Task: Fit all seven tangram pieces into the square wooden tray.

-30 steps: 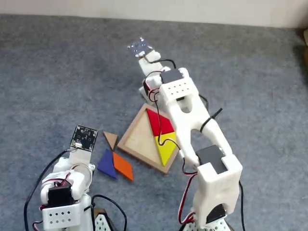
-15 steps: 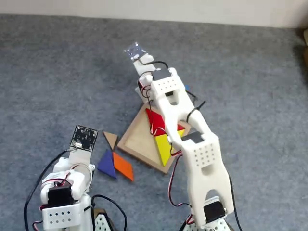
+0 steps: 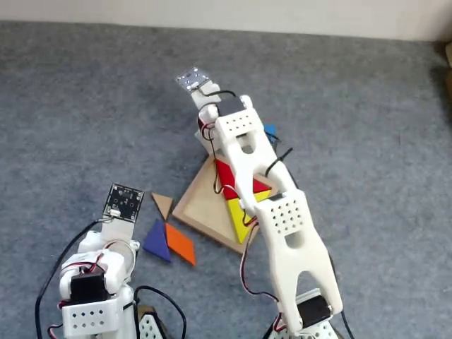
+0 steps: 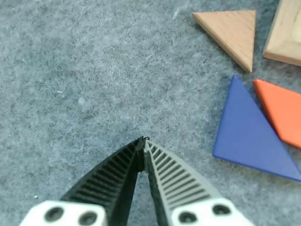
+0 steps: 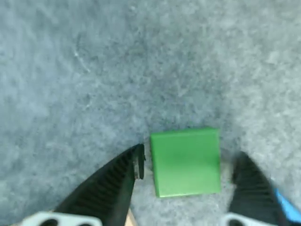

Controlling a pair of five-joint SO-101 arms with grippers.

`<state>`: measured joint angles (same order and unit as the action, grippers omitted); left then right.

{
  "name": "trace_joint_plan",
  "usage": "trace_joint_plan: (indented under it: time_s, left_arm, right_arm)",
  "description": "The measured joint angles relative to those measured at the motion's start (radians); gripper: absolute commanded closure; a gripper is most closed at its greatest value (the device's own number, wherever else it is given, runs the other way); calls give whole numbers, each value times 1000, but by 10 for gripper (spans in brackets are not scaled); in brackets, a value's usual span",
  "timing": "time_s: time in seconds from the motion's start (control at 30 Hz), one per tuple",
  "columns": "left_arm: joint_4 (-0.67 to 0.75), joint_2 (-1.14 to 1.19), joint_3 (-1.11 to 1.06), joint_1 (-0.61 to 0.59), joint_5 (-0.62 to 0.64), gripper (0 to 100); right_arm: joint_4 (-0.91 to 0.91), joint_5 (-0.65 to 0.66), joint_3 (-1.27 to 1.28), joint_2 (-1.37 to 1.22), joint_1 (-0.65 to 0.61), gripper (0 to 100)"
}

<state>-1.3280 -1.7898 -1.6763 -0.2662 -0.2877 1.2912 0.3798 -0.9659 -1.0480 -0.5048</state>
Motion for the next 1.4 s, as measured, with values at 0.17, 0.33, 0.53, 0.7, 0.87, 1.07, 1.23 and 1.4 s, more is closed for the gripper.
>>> trace_joint_plan:
  time_s: [0.17,0.33,0.53,0.7,0.87,1.07,1.23,1.4]
  left_arm:
    - [0,0,0,0,0,995]
    - [0,0,0,0,0,995]
    - [0,0,0,0,0,995]
    - [0,0,0,0,0,995]
    - [0,0,0,0,0,995]
    - [0,0,0,0,0,995]
    - [0,0,0,0,0,995]
    - [0,0,0,0,0,995]
  right_arm:
    - [84,0,-120,-46,2,984]
    - [198,0,-232,-57,-2,987]
    - [391,2,-496,-75,-2,989]
    - [451,-9,-620,-75,-8,990]
    - [454,-101,-600,-74,-17,990]
    - [454,-206,-376,43,-78,990]
    - [454,-279,-44,279,-124,990]
    - [454,-333,302,451,-163,990]
